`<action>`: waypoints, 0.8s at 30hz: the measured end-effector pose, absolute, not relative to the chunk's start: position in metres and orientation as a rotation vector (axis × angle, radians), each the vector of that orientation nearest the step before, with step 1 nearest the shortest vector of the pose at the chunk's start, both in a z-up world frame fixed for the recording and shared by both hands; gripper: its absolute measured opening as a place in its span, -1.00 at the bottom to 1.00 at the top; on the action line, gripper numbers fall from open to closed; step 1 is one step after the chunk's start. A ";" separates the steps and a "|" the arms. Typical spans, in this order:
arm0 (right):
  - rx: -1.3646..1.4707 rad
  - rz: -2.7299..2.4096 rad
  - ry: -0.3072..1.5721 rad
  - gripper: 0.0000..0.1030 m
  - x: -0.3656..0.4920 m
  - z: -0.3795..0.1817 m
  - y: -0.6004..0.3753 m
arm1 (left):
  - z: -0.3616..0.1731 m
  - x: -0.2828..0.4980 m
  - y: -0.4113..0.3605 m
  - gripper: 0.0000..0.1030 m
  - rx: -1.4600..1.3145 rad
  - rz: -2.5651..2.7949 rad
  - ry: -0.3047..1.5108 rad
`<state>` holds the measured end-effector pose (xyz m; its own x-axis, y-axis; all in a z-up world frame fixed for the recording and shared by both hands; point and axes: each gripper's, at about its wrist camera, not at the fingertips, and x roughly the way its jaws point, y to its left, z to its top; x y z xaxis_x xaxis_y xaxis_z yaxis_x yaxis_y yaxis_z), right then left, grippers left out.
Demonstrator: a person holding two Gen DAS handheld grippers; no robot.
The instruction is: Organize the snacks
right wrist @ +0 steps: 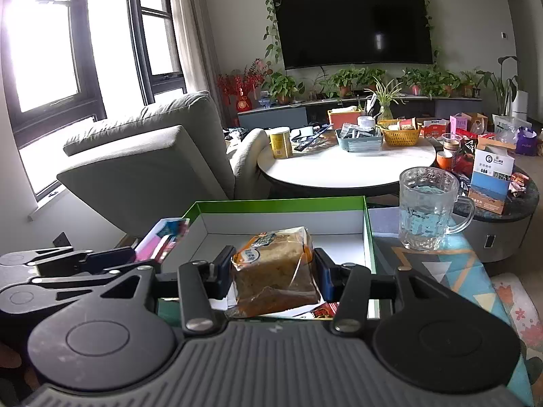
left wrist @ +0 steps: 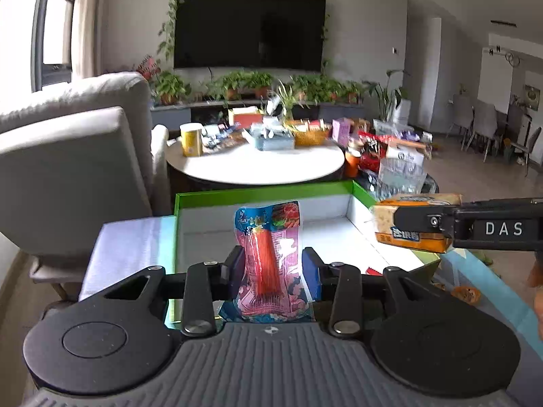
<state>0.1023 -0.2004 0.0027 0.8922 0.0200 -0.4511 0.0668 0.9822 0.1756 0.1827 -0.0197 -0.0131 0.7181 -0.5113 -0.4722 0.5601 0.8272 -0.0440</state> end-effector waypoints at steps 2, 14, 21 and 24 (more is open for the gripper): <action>0.202 -0.027 0.479 -0.02 0.107 0.000 -0.204 | -0.021 0.190 -0.028 -0.33 0.121 -0.587 0.516; 0.242 -0.030 0.527 -0.02 0.130 -0.018 -0.216 | -0.050 0.231 -0.048 -0.42 0.152 -0.532 0.624; 0.246 -0.026 0.526 -0.03 0.138 -0.022 -0.217 | -0.048 0.237 -0.039 -0.41 0.117 -0.493 0.610; 0.246 -0.032 0.529 -0.03 0.139 -0.023 -0.217 | -0.041 0.235 -0.032 -0.37 0.103 -0.482 0.591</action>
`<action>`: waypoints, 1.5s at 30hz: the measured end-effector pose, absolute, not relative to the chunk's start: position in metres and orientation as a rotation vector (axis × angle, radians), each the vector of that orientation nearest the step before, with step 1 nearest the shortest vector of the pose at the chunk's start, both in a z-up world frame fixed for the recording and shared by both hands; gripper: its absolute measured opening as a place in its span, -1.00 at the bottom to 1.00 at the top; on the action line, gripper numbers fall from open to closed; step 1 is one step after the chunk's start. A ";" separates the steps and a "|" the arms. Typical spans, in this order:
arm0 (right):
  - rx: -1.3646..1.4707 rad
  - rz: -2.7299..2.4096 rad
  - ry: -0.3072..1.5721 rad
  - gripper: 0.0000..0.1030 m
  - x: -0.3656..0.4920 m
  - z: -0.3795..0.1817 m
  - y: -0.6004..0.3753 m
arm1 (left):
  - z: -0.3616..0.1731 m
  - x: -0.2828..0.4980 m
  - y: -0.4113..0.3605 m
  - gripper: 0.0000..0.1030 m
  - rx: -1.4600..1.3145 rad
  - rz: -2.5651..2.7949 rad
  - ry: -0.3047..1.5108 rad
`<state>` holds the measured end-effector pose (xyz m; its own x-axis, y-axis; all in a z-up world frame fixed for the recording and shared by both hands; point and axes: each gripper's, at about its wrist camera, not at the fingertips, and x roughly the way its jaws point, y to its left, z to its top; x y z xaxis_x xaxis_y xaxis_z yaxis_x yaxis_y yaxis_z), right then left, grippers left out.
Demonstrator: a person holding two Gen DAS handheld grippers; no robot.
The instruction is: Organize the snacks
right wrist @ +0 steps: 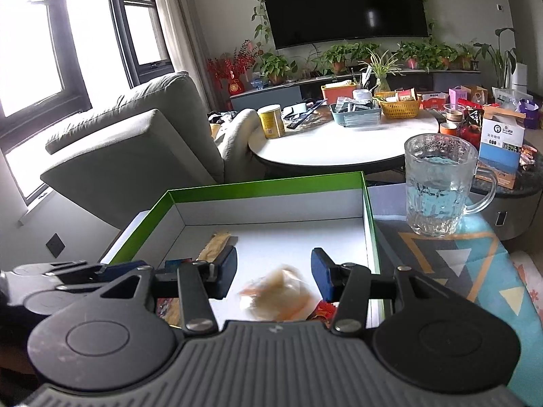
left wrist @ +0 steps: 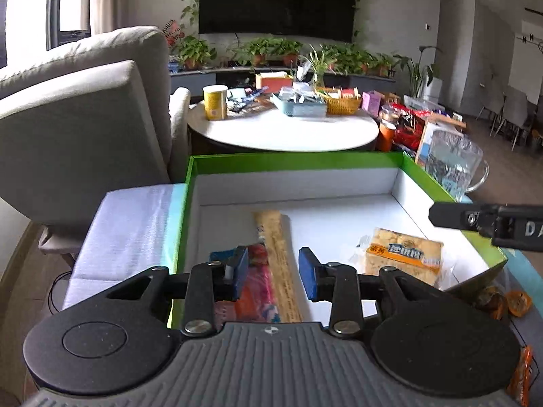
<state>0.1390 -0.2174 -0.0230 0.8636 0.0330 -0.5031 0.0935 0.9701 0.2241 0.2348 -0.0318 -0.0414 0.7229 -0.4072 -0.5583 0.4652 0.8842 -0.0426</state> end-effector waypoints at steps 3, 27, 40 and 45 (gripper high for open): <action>0.257 -0.033 0.538 -0.02 0.138 -0.024 -0.220 | -0.035 0.228 -0.020 -0.26 0.093 -0.470 0.575; 0.201 -0.048 0.594 0.15 0.074 -0.015 -0.223 | -0.069 0.165 0.072 0.16 0.054 -0.803 0.769; 0.124 0.224 0.702 0.56 0.012 -0.039 -0.198 | -0.081 0.143 0.062 0.22 0.246 -0.817 0.715; -0.094 0.439 0.717 0.70 0.008 -0.056 -0.157 | -0.087 0.147 0.059 0.20 0.238 -0.800 0.727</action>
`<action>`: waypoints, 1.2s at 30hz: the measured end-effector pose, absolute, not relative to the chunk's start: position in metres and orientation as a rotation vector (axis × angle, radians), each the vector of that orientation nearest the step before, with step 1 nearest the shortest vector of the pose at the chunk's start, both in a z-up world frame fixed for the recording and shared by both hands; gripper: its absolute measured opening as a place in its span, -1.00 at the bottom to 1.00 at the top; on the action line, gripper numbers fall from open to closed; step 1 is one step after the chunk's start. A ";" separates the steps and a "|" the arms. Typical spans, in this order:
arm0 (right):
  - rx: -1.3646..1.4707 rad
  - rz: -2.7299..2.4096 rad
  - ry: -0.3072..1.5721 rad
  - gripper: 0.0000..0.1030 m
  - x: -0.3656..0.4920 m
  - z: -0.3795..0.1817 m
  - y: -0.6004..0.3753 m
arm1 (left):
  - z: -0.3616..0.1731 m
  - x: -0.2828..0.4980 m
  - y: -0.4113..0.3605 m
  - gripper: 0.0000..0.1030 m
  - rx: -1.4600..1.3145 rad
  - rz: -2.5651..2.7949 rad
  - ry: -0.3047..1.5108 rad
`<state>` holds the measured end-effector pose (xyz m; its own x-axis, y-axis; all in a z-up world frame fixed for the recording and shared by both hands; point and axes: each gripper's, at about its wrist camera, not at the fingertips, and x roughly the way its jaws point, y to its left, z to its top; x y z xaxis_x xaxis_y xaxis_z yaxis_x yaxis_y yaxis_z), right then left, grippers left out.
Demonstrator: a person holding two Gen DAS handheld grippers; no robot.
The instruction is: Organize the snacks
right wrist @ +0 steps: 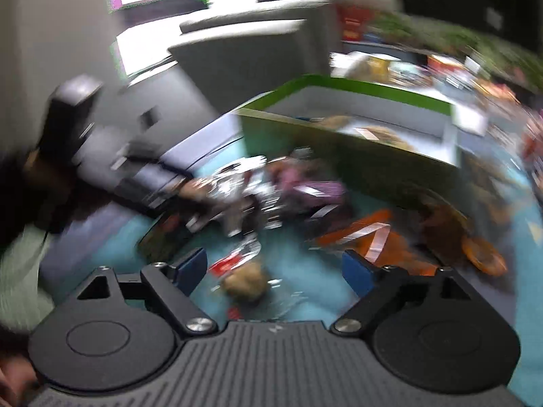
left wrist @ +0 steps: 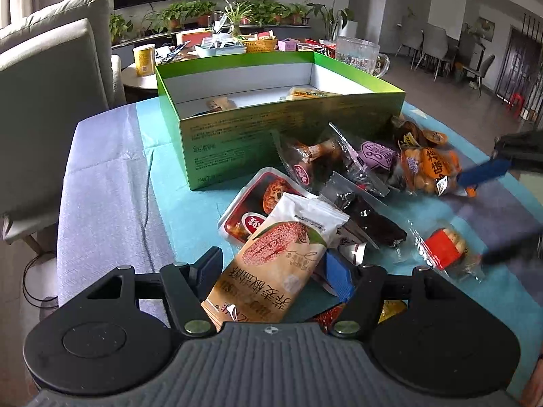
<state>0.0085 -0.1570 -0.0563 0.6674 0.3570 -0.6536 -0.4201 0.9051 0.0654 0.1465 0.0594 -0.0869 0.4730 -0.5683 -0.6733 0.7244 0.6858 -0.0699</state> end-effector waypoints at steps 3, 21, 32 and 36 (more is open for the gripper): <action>-0.118 0.525 0.784 0.71 0.023 -0.066 -0.149 | -0.087 0.149 0.062 0.12 0.197 -0.802 0.742; -0.173 0.513 0.804 0.00 0.030 -0.078 -0.147 | -0.079 0.108 0.065 -0.16 0.208 -0.769 0.679; -0.075 0.370 0.629 0.00 0.025 -0.041 -0.163 | -0.048 0.098 0.054 -0.20 0.168 -0.659 0.579; -0.020 0.274 0.591 0.00 0.037 -0.036 -0.171 | -0.041 0.101 0.040 -0.20 0.161 -0.571 0.565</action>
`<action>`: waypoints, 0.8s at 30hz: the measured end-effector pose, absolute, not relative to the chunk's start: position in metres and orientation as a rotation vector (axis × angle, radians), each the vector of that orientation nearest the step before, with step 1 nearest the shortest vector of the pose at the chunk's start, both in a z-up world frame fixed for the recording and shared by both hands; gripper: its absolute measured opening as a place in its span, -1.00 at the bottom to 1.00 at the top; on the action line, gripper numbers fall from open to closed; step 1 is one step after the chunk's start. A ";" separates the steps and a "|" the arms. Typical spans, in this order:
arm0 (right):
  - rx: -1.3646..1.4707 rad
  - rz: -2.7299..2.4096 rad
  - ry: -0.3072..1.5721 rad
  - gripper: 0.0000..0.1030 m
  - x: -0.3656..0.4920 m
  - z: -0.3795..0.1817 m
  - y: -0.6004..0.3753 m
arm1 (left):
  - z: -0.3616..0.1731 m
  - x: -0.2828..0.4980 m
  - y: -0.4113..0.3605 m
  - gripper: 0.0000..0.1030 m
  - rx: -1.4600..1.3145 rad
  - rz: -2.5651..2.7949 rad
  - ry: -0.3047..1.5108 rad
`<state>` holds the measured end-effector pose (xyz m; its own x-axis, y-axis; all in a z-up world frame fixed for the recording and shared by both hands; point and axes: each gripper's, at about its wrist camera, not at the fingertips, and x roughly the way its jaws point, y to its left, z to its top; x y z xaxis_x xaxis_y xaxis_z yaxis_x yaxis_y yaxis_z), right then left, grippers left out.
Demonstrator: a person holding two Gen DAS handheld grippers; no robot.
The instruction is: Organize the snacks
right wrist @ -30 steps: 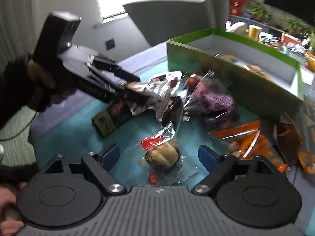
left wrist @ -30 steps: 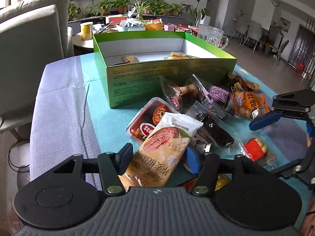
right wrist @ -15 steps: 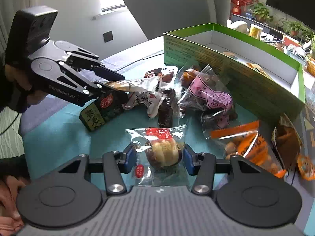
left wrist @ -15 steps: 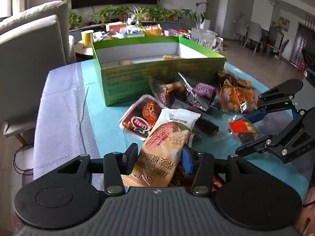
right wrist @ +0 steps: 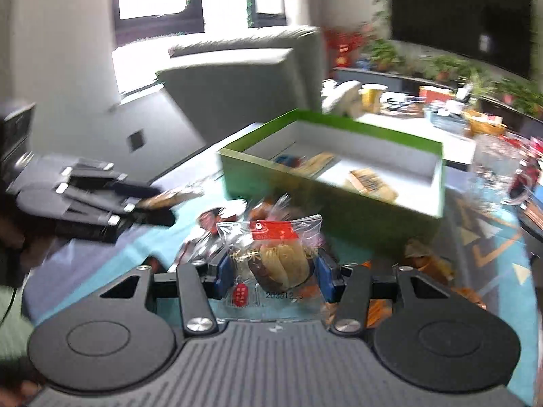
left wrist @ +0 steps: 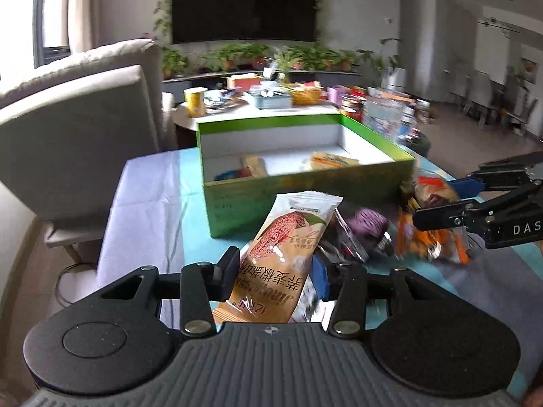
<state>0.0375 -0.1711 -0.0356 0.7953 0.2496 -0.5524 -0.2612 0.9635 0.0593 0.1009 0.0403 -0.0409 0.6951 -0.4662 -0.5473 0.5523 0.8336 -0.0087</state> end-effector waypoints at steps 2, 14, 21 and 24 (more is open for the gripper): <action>-0.009 0.229 0.572 0.00 0.044 -0.034 -0.174 | -0.037 0.104 0.035 -0.20 0.146 -0.530 0.555; 0.109 0.109 0.474 0.01 0.072 -0.017 -0.201 | -0.013 0.131 -0.004 -0.59 0.070 -0.477 0.498; 0.171 0.088 0.489 0.01 0.083 -0.022 -0.213 | -0.012 0.134 -0.010 -0.50 0.129 -0.507 0.474; 0.169 0.105 0.511 0.01 0.082 -0.029 -0.213 | -0.022 0.129 0.003 -0.01 0.216 -0.497 0.459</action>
<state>0.0821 -0.2127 -0.0292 0.8673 0.1416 -0.4773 -0.0575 0.9807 0.1866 0.1292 0.0031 -0.0219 0.7806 -0.4086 -0.4729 0.5038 0.8592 0.0894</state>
